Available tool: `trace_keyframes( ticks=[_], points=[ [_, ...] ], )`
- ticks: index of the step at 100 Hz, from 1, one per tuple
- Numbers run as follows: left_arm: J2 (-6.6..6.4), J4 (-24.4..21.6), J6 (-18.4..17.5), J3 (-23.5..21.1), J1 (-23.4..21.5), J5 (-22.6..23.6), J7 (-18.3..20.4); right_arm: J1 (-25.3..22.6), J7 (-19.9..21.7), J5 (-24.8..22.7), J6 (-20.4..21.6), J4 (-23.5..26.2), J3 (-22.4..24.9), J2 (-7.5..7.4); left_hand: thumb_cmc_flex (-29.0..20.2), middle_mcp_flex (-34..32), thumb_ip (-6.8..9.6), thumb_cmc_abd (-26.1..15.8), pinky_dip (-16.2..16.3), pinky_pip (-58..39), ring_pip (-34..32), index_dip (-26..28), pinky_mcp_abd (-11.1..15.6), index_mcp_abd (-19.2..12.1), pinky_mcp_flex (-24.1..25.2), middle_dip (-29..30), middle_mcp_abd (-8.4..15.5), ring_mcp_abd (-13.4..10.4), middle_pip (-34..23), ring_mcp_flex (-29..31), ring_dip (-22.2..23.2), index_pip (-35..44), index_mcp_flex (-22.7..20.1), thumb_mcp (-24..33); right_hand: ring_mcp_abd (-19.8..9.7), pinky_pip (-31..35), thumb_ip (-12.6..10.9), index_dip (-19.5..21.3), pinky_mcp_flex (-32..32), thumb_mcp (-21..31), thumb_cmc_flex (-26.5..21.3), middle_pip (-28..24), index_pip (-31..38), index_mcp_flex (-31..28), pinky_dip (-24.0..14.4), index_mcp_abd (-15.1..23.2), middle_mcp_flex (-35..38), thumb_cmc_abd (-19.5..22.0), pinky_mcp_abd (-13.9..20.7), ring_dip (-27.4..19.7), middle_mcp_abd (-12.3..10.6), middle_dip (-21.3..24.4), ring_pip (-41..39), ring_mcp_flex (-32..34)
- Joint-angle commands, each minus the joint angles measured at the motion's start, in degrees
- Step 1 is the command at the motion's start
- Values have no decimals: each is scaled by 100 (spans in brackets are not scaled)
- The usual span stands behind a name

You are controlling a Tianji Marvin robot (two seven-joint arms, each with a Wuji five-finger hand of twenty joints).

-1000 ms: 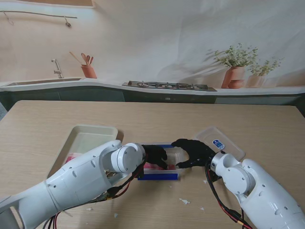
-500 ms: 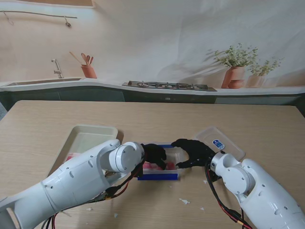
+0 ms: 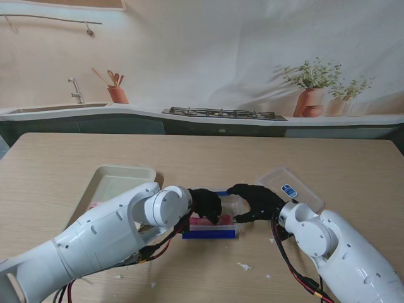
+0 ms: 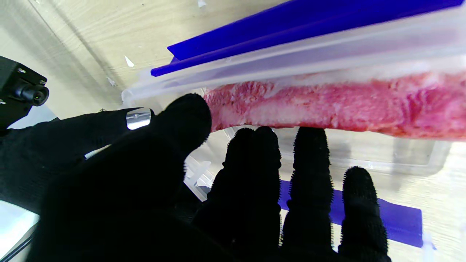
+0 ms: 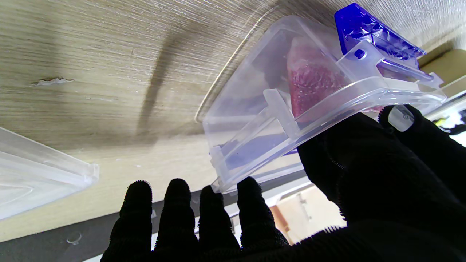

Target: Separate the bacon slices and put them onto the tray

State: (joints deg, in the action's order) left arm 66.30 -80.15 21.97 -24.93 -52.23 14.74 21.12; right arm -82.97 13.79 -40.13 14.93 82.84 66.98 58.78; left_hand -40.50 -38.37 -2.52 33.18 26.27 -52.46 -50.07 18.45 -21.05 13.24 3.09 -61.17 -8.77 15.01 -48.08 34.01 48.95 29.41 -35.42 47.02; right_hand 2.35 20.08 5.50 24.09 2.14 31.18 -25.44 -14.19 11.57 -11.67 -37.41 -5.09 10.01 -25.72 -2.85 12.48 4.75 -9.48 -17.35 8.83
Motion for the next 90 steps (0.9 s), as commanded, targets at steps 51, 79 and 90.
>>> trace_keyframes(
  ticks=[51, 79, 90],
  points=[
    [-3, 256, -388, 461, 246, 333, 233, -31, 95, 14, -3, 5, -28, 37, -545, -937, -315, 225, 0, 19, 75, 158, 2, -894, -88, 131, 591, -210, 546, 341, -72, 940, -670, -129, -201, 82, 50, -50, 40, 104, -35, -109, -55, 78, -134, -1, 16, -27, 47, 65, -235, -36, -29, -152],
    [-1, 350, -571, 573, 307, 492, 212, -32, 92, 14, 3, 4, -23, 38, -698, -472, -308, 259, 50, -74, 485, -171, 131, -1285, -159, 1636, 344, -194, 1345, 213, -342, 1458, -1006, -179, -207, 78, 52, -50, 45, 109, -30, -110, -51, 80, -128, 6, 12, -30, 31, 68, -232, -36, -34, -149],
    [-4, 389, -704, 642, 351, 634, 183, -29, 95, 15, 12, 3, -25, 37, -818, -1072, -305, 196, 83, -127, 789, -269, 161, -1368, -223, 2229, 420, -238, 1839, 477, -684, 1564, -1179, -141, -206, 80, 52, -51, 47, 110, -27, -110, -51, 86, -127, 6, 17, -29, 36, 68, -238, -36, -35, -150]
  ],
)
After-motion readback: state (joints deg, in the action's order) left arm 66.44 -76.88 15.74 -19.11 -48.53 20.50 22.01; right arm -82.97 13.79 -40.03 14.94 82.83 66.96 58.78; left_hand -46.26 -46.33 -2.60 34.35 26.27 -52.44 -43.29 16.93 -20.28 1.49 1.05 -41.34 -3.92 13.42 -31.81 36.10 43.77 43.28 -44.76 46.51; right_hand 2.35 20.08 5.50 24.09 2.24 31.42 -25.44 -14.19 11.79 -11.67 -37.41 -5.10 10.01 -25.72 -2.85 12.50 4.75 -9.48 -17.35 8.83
